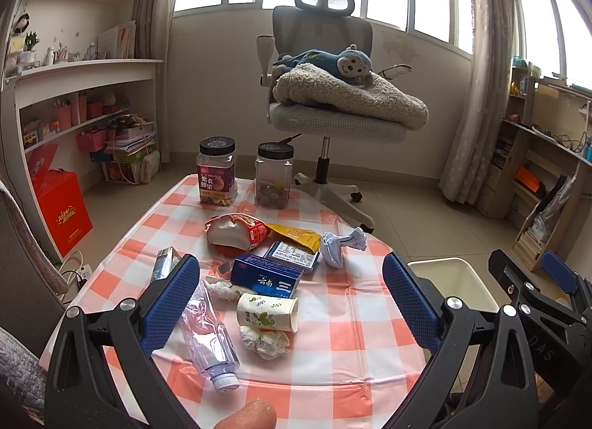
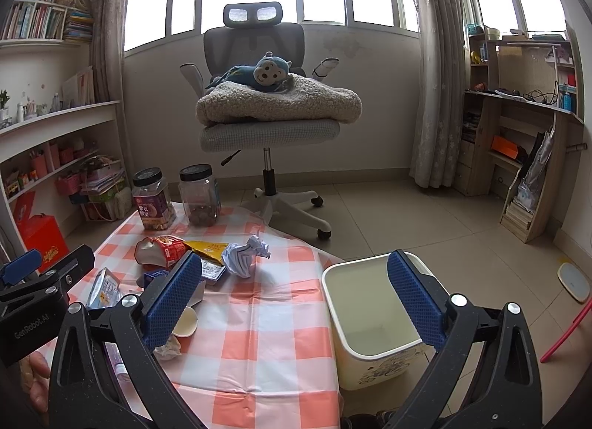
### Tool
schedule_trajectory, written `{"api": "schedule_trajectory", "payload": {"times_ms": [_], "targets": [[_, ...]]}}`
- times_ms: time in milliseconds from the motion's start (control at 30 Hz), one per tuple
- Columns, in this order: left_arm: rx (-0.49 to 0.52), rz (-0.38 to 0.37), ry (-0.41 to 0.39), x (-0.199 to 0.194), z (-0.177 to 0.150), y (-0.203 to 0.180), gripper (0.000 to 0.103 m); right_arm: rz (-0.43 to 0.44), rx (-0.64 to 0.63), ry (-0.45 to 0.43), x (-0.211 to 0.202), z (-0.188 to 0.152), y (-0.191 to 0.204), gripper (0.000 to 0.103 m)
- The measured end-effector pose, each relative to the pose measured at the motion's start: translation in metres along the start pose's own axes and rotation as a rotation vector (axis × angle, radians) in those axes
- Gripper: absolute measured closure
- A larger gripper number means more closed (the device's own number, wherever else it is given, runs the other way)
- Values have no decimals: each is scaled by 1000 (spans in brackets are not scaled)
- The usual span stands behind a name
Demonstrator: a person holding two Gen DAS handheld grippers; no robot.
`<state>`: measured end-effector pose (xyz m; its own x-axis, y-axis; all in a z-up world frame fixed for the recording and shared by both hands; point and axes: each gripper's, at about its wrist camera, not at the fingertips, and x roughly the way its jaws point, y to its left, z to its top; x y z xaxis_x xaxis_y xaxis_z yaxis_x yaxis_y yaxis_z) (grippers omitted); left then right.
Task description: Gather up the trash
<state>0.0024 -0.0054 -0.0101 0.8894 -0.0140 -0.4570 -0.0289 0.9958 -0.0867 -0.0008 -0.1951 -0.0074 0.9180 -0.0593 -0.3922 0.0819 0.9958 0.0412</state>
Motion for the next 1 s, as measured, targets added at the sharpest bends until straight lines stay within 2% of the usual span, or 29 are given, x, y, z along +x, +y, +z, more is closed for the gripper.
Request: {"api": "schedule_trajectory", "payload": {"times_ms": [1000], "targets": [[1, 2, 7, 1, -3, 1, 7, 0, 4, 5, 1, 0, 0, 7]]}}
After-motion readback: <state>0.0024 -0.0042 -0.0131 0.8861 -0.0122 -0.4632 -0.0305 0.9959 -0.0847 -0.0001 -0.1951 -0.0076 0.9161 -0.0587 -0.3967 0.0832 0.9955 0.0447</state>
